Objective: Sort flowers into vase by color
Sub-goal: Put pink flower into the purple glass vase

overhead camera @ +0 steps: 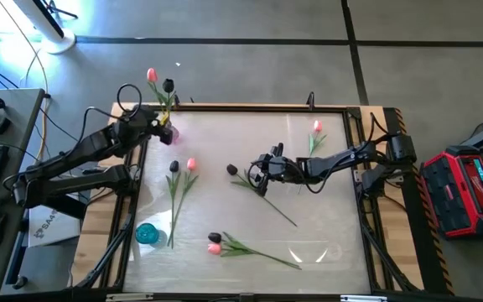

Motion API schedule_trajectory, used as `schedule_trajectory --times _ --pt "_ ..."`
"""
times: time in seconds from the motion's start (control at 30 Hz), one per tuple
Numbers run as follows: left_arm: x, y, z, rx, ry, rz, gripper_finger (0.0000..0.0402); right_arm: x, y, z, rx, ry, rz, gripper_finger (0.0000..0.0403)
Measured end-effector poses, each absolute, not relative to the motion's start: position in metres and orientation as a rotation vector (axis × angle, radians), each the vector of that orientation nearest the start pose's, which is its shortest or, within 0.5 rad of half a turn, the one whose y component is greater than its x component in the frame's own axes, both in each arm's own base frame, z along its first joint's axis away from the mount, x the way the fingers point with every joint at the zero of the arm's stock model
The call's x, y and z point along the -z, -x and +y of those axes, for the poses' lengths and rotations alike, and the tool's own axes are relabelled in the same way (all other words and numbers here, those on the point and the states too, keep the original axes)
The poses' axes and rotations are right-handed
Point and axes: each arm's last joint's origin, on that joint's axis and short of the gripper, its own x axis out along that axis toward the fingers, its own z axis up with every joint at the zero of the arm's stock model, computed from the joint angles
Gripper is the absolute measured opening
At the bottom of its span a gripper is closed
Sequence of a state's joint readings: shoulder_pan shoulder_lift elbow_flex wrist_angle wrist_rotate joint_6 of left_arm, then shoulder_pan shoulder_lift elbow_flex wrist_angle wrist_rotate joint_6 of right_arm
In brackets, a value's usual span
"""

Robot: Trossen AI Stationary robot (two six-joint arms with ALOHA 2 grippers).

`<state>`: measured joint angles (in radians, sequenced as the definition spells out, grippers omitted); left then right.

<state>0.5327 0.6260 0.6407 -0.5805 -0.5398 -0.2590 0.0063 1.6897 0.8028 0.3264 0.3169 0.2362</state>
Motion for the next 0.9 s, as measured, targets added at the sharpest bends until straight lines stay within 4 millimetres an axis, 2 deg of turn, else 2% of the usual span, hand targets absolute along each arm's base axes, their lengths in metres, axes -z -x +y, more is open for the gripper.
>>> schedule_trajectory --times 0.1,0.27,0.37,0.7,0.9 --pt "-0.272 -0.1 0.074 -1.052 0.248 0.465 0.0177 -0.163 -0.334 -0.006 0.329 -0.147 0.52 0.0211" --pt "-0.267 -0.099 0.07 -0.93 0.294 0.523 0.0177 -0.172 -0.341 0.001 0.107 -0.189 0.522 0.0211" --pt "-0.265 -0.099 0.068 -0.866 0.32 0.559 0.0177 -0.177 -0.345 0.002 0.072 -0.19 0.526 0.0211" --pt "-0.261 -0.098 0.065 -0.794 0.355 0.604 0.0177 -0.184 -0.346 -0.013 0.231 -0.274 0.728 0.0211" --pt "-0.261 -0.098 0.065 -0.792 0.355 0.604 0.0177 -0.18 -0.334 -0.024 0.309 -0.304 0.942 0.0211"
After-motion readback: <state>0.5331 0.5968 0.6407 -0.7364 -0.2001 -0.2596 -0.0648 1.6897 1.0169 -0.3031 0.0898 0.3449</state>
